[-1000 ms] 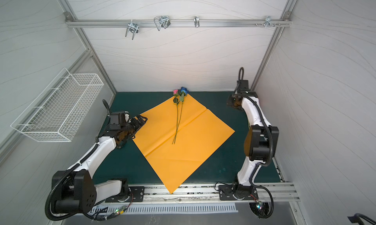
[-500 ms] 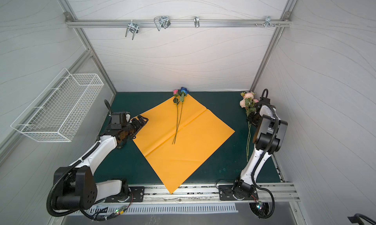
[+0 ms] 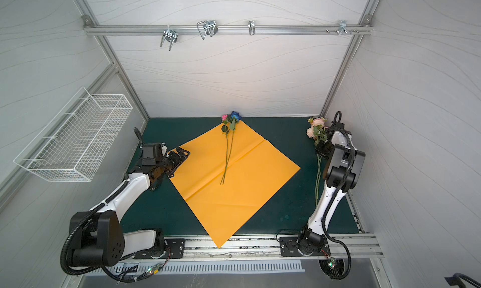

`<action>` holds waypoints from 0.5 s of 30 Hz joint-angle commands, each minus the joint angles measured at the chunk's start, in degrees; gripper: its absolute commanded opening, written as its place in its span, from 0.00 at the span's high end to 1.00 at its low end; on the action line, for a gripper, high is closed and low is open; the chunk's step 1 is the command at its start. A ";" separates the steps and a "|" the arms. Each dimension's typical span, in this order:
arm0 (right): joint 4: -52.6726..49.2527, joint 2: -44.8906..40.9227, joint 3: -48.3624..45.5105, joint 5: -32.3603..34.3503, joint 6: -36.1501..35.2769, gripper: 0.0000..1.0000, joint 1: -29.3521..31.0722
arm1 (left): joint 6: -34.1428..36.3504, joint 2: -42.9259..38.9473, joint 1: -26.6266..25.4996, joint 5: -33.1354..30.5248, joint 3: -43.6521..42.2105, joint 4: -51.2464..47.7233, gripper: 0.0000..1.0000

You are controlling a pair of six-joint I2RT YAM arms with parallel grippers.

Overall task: Tie the bouquet of fake flowers
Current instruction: 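Return the right gripper to the pale pink roses and grasp their stems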

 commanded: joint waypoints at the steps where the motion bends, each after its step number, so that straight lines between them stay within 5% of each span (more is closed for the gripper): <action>1: -5.28 1.16 -2.12 1.23 0.84 0.51 2.52 | -0.21 0.05 -0.11 0.44 0.35 2.13 0.01; 7: -3.04 1.03 -8.74 0.96 2.89 0.52 2.83 | -0.22 0.10 -0.11 0.79 0.57 1.97 0.01; 15: -2.30 -2.35 -10.02 -1.30 0.34 0.99 4.39 | -0.69 0.23 -0.11 0.66 0.61 2.47 0.01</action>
